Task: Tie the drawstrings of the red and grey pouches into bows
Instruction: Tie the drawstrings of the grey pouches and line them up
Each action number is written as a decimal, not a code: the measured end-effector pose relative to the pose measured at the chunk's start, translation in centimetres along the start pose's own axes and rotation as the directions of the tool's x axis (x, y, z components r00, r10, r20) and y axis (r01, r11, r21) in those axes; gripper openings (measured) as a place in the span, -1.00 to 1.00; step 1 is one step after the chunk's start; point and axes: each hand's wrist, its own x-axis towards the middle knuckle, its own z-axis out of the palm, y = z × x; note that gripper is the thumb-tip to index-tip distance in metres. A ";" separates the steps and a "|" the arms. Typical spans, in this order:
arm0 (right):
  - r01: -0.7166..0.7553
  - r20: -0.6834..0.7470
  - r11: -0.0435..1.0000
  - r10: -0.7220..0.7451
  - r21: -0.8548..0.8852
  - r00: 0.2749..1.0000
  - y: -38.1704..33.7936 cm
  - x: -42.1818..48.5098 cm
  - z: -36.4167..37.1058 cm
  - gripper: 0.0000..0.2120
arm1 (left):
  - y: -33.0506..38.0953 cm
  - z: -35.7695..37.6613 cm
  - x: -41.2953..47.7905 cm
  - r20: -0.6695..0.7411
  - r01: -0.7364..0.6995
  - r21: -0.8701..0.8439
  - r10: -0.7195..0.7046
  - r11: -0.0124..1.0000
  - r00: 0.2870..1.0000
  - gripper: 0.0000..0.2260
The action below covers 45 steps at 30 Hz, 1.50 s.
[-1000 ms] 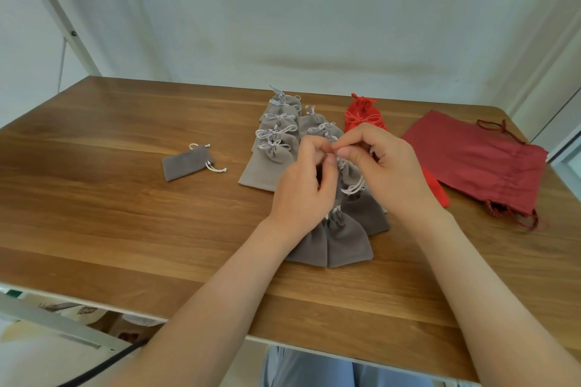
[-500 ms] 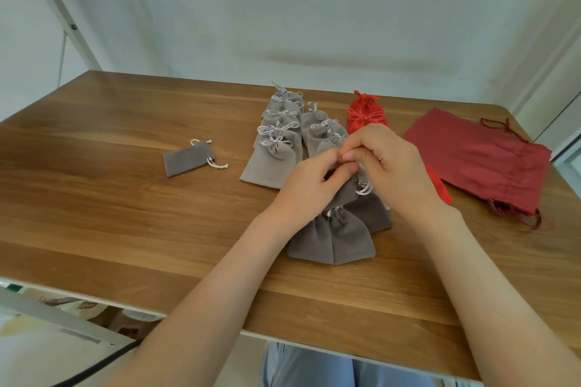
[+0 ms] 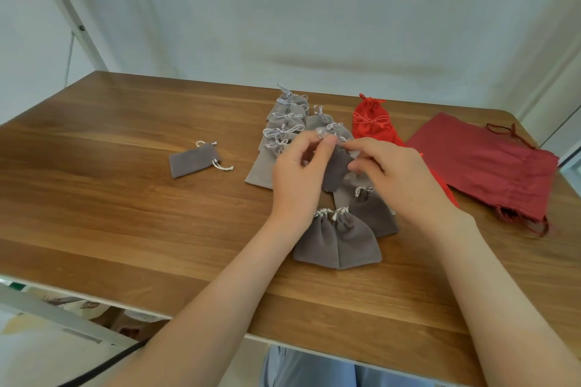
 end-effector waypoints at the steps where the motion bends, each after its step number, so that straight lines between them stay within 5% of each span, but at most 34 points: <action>1: -0.011 -0.012 1.000 0.011 -0.016 1.000 0.0 0.0 -0.1 -0.72 | 0.1 0.1 -0.1 0.025 0.010 -0.038 -0.009 0.999 1.000 -0.88; 7: 0.006 -0.058 0.993 -0.013 -0.118 0.998 1.0 0.2 0.2 -0.83 | 0.5 0.1 -0.3 0.145 0.066 -0.188 -0.038 0.980 0.989 -0.86; 11: 0.083 -0.109 0.958 -0.117 -0.273 0.987 2.2 0.3 -0.1 -0.69 | 0.4 0.2 -0.4 0.113 0.064 -0.086 -0.054 0.994 0.992 -0.85; 15: -0.061 -0.227 0.954 -0.008 -0.294 0.974 2.5 0.1 -0.1 -0.83 | -0.4 0.2 -0.4 0.064 -0.048 0.103 0.041 0.994 0.997 -0.85; 18: -0.160 -0.264 0.971 0.110 -0.177 0.958 2.0 0.2 0.1 -0.85 | -0.6 0.3 -0.4 0.052 -0.151 0.282 0.142 0.947 0.989 -0.80; 21: -0.267 -0.210 0.953 0.294 0.145 0.933 1.2 0.4 -0.3 -0.83 | -0.5 0.4 -0.4 0.044 -0.151 0.297 0.144 0.943 0.989 -0.76; 24: -0.253 -0.104 0.828 0.348 0.501 0.932 0.3 0.2 -0.8 -0.79 | -0.2 0.5 -0.6 0.048 -0.055 0.197 0.047 0.979 0.998 -0.77; 28: -0.247 0.060 0.628 0.303 0.738 0.951 -0.2 0.1 -0.8 -0.83 | 0.0 0.6 -0.6 0.005 -0.036 0.152 0.035 0.988 0.999 -0.85; 32: -0.271 0.115 0.550 0.301 0.790 0.947 0.2 0.3 0.0 -0.88 | -0.1 0.5 -0.8 -0.003 -0.040 0.131 0.040 0.991 0.999 -0.87; 39: -0.251 0.069 0.571 0.321 0.782 0.944 -0.5 0.2 0.7 -0.79 | -0.2 0.5 -0.5 -0.015 -0.017 0.079 0.018 0.997 1.000 -0.80; 45: -0.162 -0.086 0.746 0.282 0.646 0.956 -1.0 0.0 1.5 -0.79 | -0.5 0.5 -0.2 0.034 0.029 0.001 -0.029 1.000 0.999 -0.82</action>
